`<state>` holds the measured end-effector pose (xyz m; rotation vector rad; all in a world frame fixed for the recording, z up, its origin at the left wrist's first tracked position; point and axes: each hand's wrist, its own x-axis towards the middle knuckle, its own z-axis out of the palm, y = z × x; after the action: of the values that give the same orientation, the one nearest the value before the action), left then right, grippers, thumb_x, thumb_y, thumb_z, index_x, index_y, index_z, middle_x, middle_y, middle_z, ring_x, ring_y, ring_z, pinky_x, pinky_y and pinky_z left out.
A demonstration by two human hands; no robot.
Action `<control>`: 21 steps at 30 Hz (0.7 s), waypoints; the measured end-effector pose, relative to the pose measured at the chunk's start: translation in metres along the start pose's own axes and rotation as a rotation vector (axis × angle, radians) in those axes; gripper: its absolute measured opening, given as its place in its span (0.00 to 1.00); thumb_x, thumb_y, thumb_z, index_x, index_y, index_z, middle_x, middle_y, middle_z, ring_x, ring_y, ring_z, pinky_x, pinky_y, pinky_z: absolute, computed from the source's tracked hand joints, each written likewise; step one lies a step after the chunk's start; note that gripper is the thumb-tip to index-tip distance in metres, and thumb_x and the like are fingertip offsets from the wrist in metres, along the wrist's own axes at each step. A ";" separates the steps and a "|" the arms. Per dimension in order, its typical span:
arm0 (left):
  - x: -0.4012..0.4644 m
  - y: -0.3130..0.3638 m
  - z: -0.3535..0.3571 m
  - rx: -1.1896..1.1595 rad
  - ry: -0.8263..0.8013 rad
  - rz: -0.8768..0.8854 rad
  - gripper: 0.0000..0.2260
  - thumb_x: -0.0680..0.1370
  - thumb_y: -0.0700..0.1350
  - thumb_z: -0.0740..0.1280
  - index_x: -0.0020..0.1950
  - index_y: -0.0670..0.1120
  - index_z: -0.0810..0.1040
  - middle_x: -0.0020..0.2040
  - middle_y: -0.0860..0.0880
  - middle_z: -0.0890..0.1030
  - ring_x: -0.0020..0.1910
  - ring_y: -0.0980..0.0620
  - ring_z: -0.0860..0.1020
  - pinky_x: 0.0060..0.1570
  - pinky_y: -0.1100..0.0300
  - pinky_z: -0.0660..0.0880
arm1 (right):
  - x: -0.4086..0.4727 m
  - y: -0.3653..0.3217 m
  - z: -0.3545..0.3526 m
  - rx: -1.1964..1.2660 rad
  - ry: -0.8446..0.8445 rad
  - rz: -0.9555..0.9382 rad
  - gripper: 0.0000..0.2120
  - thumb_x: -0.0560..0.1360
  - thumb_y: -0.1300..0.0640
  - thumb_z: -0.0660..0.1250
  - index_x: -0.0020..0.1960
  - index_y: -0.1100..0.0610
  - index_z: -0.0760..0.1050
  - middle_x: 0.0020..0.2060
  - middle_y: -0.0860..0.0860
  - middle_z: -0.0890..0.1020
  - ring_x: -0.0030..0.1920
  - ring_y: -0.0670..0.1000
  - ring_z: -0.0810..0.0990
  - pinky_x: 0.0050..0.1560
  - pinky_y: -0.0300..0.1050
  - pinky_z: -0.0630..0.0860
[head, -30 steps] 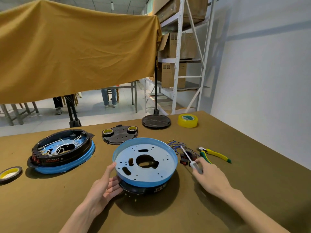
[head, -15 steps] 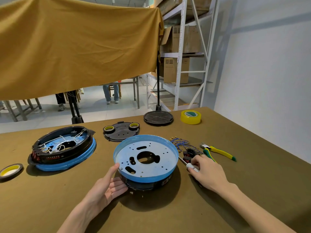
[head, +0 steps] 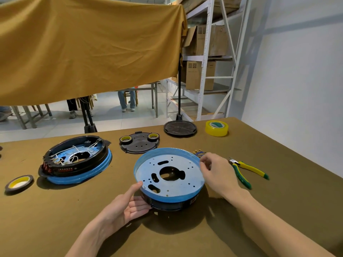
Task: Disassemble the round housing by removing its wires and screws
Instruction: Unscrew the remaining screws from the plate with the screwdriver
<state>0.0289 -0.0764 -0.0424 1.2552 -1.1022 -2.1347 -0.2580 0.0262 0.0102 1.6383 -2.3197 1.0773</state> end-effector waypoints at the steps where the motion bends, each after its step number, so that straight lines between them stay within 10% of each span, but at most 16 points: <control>1: -0.001 0.001 -0.001 -0.001 -0.003 -0.002 0.39 0.62 0.58 0.79 0.63 0.34 0.74 0.51 0.32 0.86 0.50 0.39 0.87 0.38 0.53 0.85 | 0.002 -0.015 0.004 0.040 -0.009 -0.048 0.02 0.79 0.54 0.68 0.48 0.49 0.79 0.39 0.42 0.80 0.40 0.42 0.78 0.36 0.35 0.71; 9: -0.003 -0.001 -0.001 0.012 -0.025 0.007 0.40 0.62 0.60 0.80 0.63 0.34 0.75 0.52 0.34 0.87 0.52 0.41 0.87 0.44 0.54 0.86 | 0.007 -0.091 0.056 0.249 -0.536 -0.243 0.09 0.76 0.48 0.71 0.50 0.52 0.84 0.37 0.44 0.82 0.38 0.45 0.79 0.36 0.38 0.73; 21: 0.002 -0.001 -0.006 0.022 -0.059 -0.006 0.40 0.64 0.60 0.80 0.64 0.34 0.75 0.53 0.35 0.87 0.53 0.41 0.87 0.45 0.55 0.85 | 0.004 -0.102 0.075 0.203 -0.551 -0.375 0.08 0.78 0.50 0.70 0.52 0.51 0.85 0.38 0.38 0.77 0.40 0.41 0.77 0.38 0.35 0.71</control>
<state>0.0332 -0.0797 -0.0457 1.2134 -1.1503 -2.1831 -0.1497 -0.0389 0.0061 2.5926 -2.0716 0.8807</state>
